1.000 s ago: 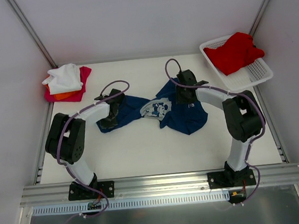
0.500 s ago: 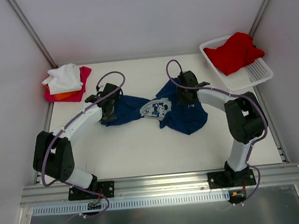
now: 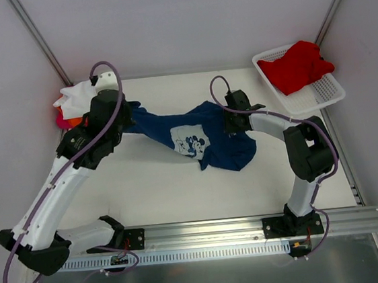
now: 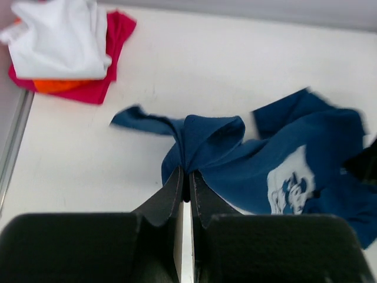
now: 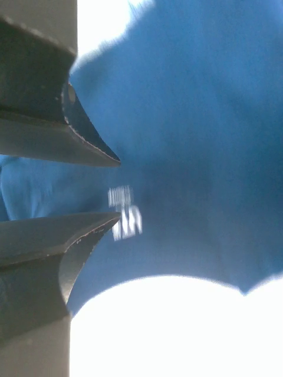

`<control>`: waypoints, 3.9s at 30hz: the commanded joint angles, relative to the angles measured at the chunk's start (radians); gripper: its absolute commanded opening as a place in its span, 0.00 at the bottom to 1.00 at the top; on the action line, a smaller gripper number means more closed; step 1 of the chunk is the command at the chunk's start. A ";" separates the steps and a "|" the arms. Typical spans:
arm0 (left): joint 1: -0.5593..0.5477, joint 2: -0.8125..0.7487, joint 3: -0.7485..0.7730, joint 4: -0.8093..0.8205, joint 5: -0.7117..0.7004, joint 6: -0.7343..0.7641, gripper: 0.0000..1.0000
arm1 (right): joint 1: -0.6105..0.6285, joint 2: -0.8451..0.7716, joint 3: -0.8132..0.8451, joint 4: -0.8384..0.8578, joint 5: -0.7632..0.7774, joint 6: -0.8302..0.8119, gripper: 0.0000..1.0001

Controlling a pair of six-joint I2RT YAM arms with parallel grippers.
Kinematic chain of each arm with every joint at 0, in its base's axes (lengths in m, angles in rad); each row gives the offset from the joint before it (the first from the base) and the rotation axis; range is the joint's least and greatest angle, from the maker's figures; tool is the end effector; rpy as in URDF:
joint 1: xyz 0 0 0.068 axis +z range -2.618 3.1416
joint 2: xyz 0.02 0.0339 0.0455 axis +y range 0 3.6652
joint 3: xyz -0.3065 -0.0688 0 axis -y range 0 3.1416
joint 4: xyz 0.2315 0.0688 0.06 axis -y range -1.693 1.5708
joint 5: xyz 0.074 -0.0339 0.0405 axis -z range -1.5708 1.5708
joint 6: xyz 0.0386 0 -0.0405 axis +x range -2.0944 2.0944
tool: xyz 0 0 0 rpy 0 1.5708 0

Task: Fold and stack the t-shirts
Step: Flatten out the tshirt

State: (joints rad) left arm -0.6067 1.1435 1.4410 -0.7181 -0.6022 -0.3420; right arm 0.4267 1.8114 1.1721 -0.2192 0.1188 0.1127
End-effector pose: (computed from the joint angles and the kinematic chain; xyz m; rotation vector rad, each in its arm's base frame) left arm 0.1713 -0.0923 0.4745 -0.1268 1.9100 -0.0372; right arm 0.3551 0.1564 0.2362 -0.3259 2.4017 0.1013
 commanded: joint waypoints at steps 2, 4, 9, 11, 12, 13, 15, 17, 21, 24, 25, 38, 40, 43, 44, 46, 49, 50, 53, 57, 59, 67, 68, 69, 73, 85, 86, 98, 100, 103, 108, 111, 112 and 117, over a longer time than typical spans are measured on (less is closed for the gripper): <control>-0.060 -0.082 0.146 -0.009 -0.105 0.081 0.00 | 0.001 0.003 0.004 0.023 -0.015 0.008 0.40; -0.086 -0.094 0.171 -0.007 -0.116 0.089 0.00 | 0.001 0.006 0.004 0.023 -0.013 0.008 0.40; -0.143 -0.090 0.223 -0.009 -0.139 0.107 0.00 | 0.003 0.012 0.008 0.023 -0.015 0.007 0.40; -0.143 -0.071 0.208 -0.009 -0.166 0.110 0.00 | 0.003 0.011 0.008 0.024 -0.016 0.008 0.40; -0.143 -0.062 0.200 -0.009 -0.180 0.113 0.00 | 0.003 0.011 0.008 0.023 -0.018 0.007 0.40; -0.143 -0.045 0.187 -0.009 -0.194 0.112 0.00 | 0.004 0.006 0.008 0.021 -0.018 0.007 0.40; -0.143 -0.028 0.145 -0.009 -0.241 0.106 0.00 | 0.001 0.000 0.006 0.018 -0.016 0.007 0.40; -0.143 0.002 0.109 -0.009 -0.261 0.098 0.00 | 0.006 -0.007 0.006 0.015 -0.019 0.004 0.40; -0.143 0.036 0.072 -0.026 -0.320 0.061 0.62 | 0.007 -0.009 0.009 0.009 -0.021 -0.007 0.40; -0.143 0.041 0.061 -0.024 -0.337 0.054 0.82 | 0.007 -0.003 0.011 0.004 -0.025 -0.013 0.40; -0.143 0.041 0.059 -0.023 -0.343 0.054 0.85 | 0.007 -0.001 0.012 0.004 -0.025 -0.011 0.40; -0.123 0.024 -0.048 -0.024 -0.312 -0.032 0.99 | 0.098 0.205 0.363 -0.187 -0.113 -0.093 0.40; -0.122 0.030 -0.060 -0.026 -0.297 -0.041 0.99 | 0.124 0.248 0.452 -0.213 -0.165 -0.094 0.40; -0.119 0.028 -0.085 -0.026 -0.288 -0.058 0.99 | 0.151 0.322 0.529 -0.261 -0.203 -0.090 0.40; -0.117 0.027 -0.097 -0.026 -0.286 -0.064 0.99 | 0.158 0.334 0.567 -0.273 -0.235 -0.093 0.40; -0.111 0.028 -0.109 -0.026 -0.269 -0.069 0.99 | 0.179 0.371 0.612 -0.308 -0.271 -0.099 0.41; -0.108 0.030 -0.123 -0.026 -0.252 -0.078 0.99 | 0.207 0.422 0.718 -0.361 -0.317 -0.132 0.42; -0.107 0.030 -0.126 -0.026 -0.249 -0.084 0.99 | 0.208 0.430 0.742 -0.359 -0.387 -0.139 0.42; -0.107 0.032 -0.133 -0.024 -0.238 -0.092 0.99 | 0.205 0.444 0.750 -0.301 -0.517 -0.124 0.42; -0.107 0.030 -0.142 -0.024 -0.228 -0.095 0.99 | 0.178 0.474 0.753 -0.178 -0.726 -0.010 0.43; -0.107 0.027 -0.148 -0.024 -0.229 -0.097 0.99 | 0.167 0.512 0.761 -0.103 -0.860 0.042 0.43; -0.105 -0.008 -0.171 -0.026 -0.232 -0.094 0.99 | 0.118 0.627 0.712 0.332 -1.154 0.393 0.46; -0.105 -0.019 -0.172 -0.026 -0.232 -0.092 0.99 | 0.106 0.637 0.706 0.360 -1.163 0.418 0.46; -0.105 -0.027 -0.175 -0.024 -0.232 -0.092 0.99 | 0.098 0.643 0.699 0.424 -1.176 0.447 0.46; -0.103 -0.051 -0.182 -0.024 -0.235 -0.092 0.99 | 0.058 0.678 0.661 0.619 -1.235 0.634 0.47; -0.099 -0.053 -0.188 -0.023 -0.228 -0.094 0.99 | -0.048 0.740 0.583 1.015 -1.272 0.961 0.47; -0.099 -0.053 -0.188 -0.024 -0.231 -0.094 0.99 | -0.054 0.738 0.574 1.017 -1.269 0.964 0.47; -0.097 -0.071 -0.198 -0.024 -0.238 -0.098 0.99 | -0.062 0.554 0.343 0.574 -1.128 0.562 0.45; -0.097 -0.073 -0.198 -0.026 -0.238 -0.098 0.99 | -0.057 0.523 0.363 0.404 -1.052 0.416 0.47; -0.097 -0.073 -0.200 -0.024 -0.237 -0.101 0.99 | -0.045 0.509 0.394 0.333 -1.051 0.338 0.47; -0.097 -0.068 -0.202 -0.023 -0.234 -0.107 0.99 | -0.026 0.477 0.416 0.215 -0.944 0.184 0.47; -0.097 -0.067 -0.205 -0.023 -0.234 -0.107 0.99 | -0.006 0.474 0.439 0.135 -0.918 0.121 0.47; -0.097 -0.068 -0.205 -0.023 -0.235 -0.107 0.99 | 0.001 0.474 0.440 0.132 -0.913 0.119 0.47; -0.097 -0.067 -0.206 -0.023 -0.237 -0.106 0.99 | 0.030 0.477 0.457 0.132 -0.900 0.110 0.47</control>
State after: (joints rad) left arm -0.7177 1.0931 1.2438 -0.7456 -0.8345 -0.4305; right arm 0.4328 2.3234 1.6012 -0.0139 -0.8391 0.2977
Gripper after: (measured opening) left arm 0.991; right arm 0.471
